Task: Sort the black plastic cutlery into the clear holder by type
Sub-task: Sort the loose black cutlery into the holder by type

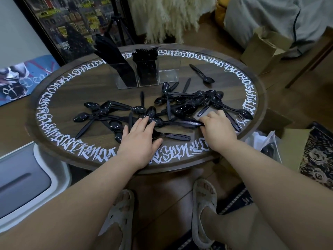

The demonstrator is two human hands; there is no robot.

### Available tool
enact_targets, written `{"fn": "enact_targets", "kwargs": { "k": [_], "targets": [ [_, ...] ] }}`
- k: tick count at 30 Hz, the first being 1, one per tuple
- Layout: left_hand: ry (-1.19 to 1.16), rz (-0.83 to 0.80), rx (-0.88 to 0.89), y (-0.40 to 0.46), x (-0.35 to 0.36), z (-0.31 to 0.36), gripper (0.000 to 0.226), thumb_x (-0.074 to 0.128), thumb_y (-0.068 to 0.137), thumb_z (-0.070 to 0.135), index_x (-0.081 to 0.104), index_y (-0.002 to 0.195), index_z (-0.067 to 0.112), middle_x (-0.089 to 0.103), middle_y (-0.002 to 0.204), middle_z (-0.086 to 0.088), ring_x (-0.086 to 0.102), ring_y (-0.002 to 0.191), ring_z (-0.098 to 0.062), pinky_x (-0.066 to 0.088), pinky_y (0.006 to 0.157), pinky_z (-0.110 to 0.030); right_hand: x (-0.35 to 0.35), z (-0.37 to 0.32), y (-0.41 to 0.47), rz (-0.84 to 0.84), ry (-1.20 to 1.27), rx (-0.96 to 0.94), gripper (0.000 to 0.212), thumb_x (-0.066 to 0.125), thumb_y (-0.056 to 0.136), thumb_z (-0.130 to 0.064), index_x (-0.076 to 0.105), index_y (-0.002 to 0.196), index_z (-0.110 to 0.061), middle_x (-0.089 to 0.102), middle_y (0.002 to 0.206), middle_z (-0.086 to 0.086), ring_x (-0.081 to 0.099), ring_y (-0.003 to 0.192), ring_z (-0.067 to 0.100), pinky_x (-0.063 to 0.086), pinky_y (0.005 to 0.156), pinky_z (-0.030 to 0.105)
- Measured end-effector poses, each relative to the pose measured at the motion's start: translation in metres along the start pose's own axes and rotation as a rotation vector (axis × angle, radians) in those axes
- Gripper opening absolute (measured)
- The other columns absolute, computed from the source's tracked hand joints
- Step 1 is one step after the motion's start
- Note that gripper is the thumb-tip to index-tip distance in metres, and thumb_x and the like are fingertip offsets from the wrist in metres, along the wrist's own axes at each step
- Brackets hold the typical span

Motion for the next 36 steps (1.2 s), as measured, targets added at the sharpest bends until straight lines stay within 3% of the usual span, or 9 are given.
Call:
{"fn": "enact_targets", "kwargs": {
  "k": [5,11,15,17,21,25,28,33,36],
  "targets": [
    [-0.021,0.035,0.021,-0.001,-0.01,0.003,0.067,0.038,0.097,0.05,0.015,0.152,0.02,0.007,0.161,0.003,0.001,0.147,-0.014,0.005,0.119,-0.045,-0.005,-0.013,0.003,0.032,0.102,0.005,0.026,0.046,0.095,-0.011,0.059,0.118,-0.011,0.052,0.114,0.007,0.051,0.103,0.029,0.04,0.072,0.034],
    [-0.096,0.226,0.08,-0.003,-0.04,0.015,0.069,0.048,0.095,0.044,0.02,0.151,0.016,0.014,0.159,0.001,0.006,0.147,-0.017,0.015,0.118,-0.047,-0.042,-0.042,0.002,0.139,0.216,-0.126,0.026,0.043,0.099,-0.02,0.06,0.118,-0.015,0.062,0.105,0.007,0.056,0.099,0.029,0.042,0.075,0.034],
    [-0.162,0.351,0.066,-0.008,-0.06,0.014,0.069,0.057,0.091,0.039,0.028,0.147,0.012,0.023,0.155,-0.002,0.016,0.145,-0.02,0.022,0.116,-0.046,-0.048,-0.065,-0.001,0.079,0.248,-0.287,0.027,0.048,0.097,-0.019,0.063,0.118,-0.02,0.063,0.103,0.004,0.058,0.098,0.027,0.049,0.079,0.038],
    [-0.205,0.307,0.057,-0.01,-0.058,0.009,0.064,0.06,0.09,0.036,0.033,0.145,0.018,0.039,0.147,-0.001,0.033,0.137,-0.019,0.031,0.112,-0.041,-0.046,-0.071,-0.004,0.032,0.217,-0.323,0.028,0.047,0.097,-0.019,0.062,0.121,-0.023,0.061,0.101,0.003,0.058,0.097,0.025,0.05,0.079,0.039],
    [-0.584,0.144,-0.127,-0.015,-0.047,-0.013,0.044,0.061,0.09,0.034,0.05,0.132,0.025,0.068,0.107,0.008,0.065,0.095,-0.009,0.051,0.089,-0.03,-0.05,-0.084,-0.012,0.021,0.313,-0.327,0.025,0.05,0.096,-0.019,0.065,0.116,-0.02,0.064,0.093,0.001,0.058,0.089,0.023,0.046,0.075,0.033],
    [-0.819,0.169,-0.186,-0.017,-0.053,-0.02,0.027,0.057,0.092,0.04,0.064,0.115,0.027,0.072,0.089,0.008,0.068,0.087,-0.008,0.052,0.09,-0.038,-0.063,-0.09,-0.01,-0.038,0.66,-0.173,0.008,0.061,0.091,-0.024,0.065,0.085,-0.027,0.056,0.066,-0.013,0.053,0.068,0.011,0.037,0.062,0.025],
    [-0.969,0.185,-0.189,-0.021,-0.053,-0.024,0.014,0.057,0.091,0.042,0.069,0.09,0.034,0.073,0.088,0.006,0.068,0.084,-0.007,0.053,0.085,-0.033,-0.06,-0.1,-0.01,-0.144,0.86,-0.108,0.007,0.066,0.089,-0.023,0.071,0.085,-0.022,0.065,0.066,-0.009,0.059,0.063,0.007,0.046,0.063,0.023],
    [-1.147,0.167,-0.297,-0.022,-0.039,-0.038,0.016,0.066,0.088,0.032,0.073,0.079,0.02,0.071,0.075,0.0,0.064,0.068,-0.018,0.051,0.065,-0.029,-0.032,-0.128,-0.02,-0.329,0.989,-0.108,0.011,0.065,0.089,-0.013,0.069,0.079,-0.017,0.068,0.068,0.001,0.066,0.065,0.017,0.058,0.063,0.031],
    [-1.123,0.173,-0.252,-0.017,-0.042,-0.039,0.016,0.06,0.092,0.027,0.07,0.082,0.02,0.073,0.079,0.0,0.069,0.081,-0.025,0.056,0.079,-0.043,-0.02,-0.138,-0.021,-0.338,1.023,-0.093,0.012,0.061,0.092,-0.012,0.066,0.081,-0.012,0.062,0.066,0.005,0.061,0.063,0.017,0.058,0.063,0.031]
  ]
}}
Point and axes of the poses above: each hand's wrist, its own y-axis towards the middle knuckle, its own x-axis out of the palm, z = x × y, the point moved 7 cm from there along y, towards the middle knuckle
